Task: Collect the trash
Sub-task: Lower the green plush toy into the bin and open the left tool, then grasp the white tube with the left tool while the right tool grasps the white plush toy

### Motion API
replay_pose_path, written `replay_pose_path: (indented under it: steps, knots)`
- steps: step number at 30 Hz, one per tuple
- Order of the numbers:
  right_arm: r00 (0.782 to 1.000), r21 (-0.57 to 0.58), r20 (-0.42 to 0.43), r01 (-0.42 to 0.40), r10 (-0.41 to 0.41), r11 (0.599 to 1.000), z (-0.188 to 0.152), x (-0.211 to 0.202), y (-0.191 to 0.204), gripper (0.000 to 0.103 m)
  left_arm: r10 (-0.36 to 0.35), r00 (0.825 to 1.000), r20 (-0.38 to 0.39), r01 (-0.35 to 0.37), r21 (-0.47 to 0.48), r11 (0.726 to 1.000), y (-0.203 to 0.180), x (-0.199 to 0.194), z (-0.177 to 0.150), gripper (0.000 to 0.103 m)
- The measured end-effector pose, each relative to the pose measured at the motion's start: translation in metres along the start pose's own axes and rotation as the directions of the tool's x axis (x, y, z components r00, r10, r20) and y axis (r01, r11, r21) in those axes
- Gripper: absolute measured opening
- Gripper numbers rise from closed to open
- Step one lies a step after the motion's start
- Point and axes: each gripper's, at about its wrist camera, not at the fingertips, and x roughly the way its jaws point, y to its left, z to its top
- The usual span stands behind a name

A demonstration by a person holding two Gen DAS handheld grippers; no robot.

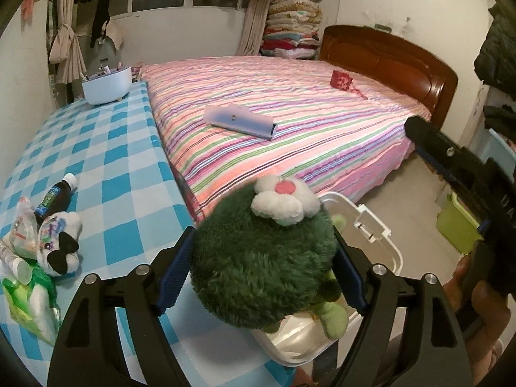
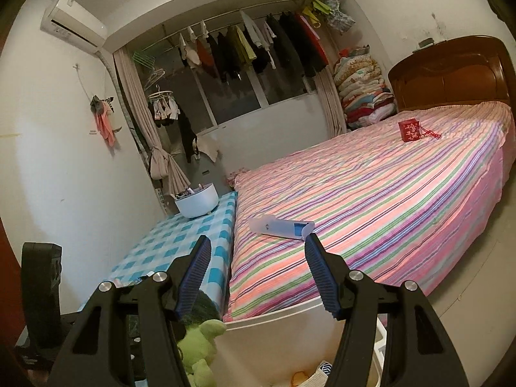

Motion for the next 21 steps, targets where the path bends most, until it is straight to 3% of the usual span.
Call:
replay_pose_path:
  steps: [2,4,9,21]
  knots:
    - [1.0,0.004,0.002,0.001,-0.001,1.0,0.0,0.0,-0.001,0.059,-0.019,1.0,0.013,0.019,-0.001,1.0,0.0,-0.003,0.002,0.081]
    - [1.0,0.007,0.002,0.002,-0.002,1.0,0.0,0.001,-0.002,0.059,-0.028,0.999,0.024,0.028,-0.005,1.0,0.0,-0.008,0.003,0.091]
    - [1.0,0.002,-0.002,0.002,-0.002,1.0,-0.001,0.003,0.001,0.059,-0.021,0.998,0.057,0.024,-0.056,0.998,0.016,-0.024,0.009,0.091]
    - [0.995,-0.045,-0.07,-0.074,0.071,0.996,-0.01,0.027,0.029,0.059,0.141,0.983,0.121,-0.121,-0.162,0.979,0.083,-0.065,0.011,0.091]
